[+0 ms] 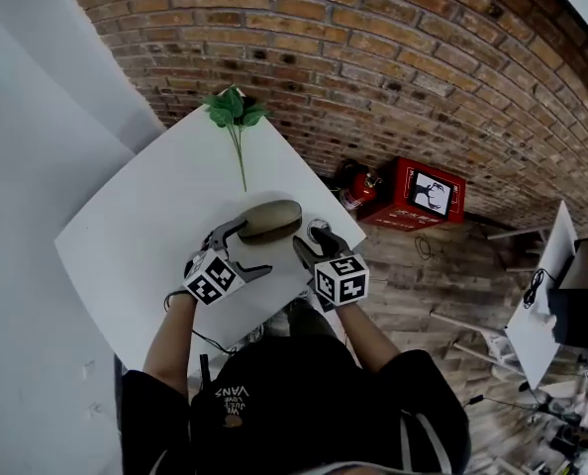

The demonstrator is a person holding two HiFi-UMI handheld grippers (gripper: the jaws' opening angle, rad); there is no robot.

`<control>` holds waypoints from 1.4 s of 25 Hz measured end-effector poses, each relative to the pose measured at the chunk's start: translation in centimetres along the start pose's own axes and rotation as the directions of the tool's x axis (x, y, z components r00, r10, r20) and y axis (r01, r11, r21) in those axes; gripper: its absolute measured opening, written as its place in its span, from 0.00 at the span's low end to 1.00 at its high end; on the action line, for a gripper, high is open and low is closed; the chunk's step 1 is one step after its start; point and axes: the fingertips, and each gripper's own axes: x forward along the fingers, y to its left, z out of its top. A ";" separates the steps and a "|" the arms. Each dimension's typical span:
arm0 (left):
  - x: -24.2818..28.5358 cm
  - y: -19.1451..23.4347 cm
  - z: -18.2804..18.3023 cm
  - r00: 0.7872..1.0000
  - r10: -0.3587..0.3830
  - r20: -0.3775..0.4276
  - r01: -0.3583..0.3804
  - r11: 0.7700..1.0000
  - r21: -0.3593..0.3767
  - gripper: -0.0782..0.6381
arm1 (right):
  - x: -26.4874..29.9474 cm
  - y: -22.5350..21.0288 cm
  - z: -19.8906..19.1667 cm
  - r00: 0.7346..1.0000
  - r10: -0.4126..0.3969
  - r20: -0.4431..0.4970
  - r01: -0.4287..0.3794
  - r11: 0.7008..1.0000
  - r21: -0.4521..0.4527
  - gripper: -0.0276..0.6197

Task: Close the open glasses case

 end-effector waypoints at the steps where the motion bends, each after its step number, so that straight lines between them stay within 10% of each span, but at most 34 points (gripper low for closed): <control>1: 0.1 -0.3 -0.1 1.000 0.000 -0.007 0.000 1.000 0.002 0.79 | 0.0 -0.1 0.0 1.000 0.000 0.000 0.000 1.000 0.002 0.34; 20: 2.0 -2.5 -2.5 0.984 0.060 -0.166 -0.048 0.996 0.074 0.78 | 3.3 0.2 -0.2 0.996 0.079 -0.049 -0.081 0.996 -0.043 0.35; 35: 1.9 -1.9 -2.5 0.982 0.121 -0.146 -0.115 0.992 0.047 0.73 | 2.7 -0.1 0.0 0.997 0.054 -0.049 -0.056 0.997 -0.047 0.35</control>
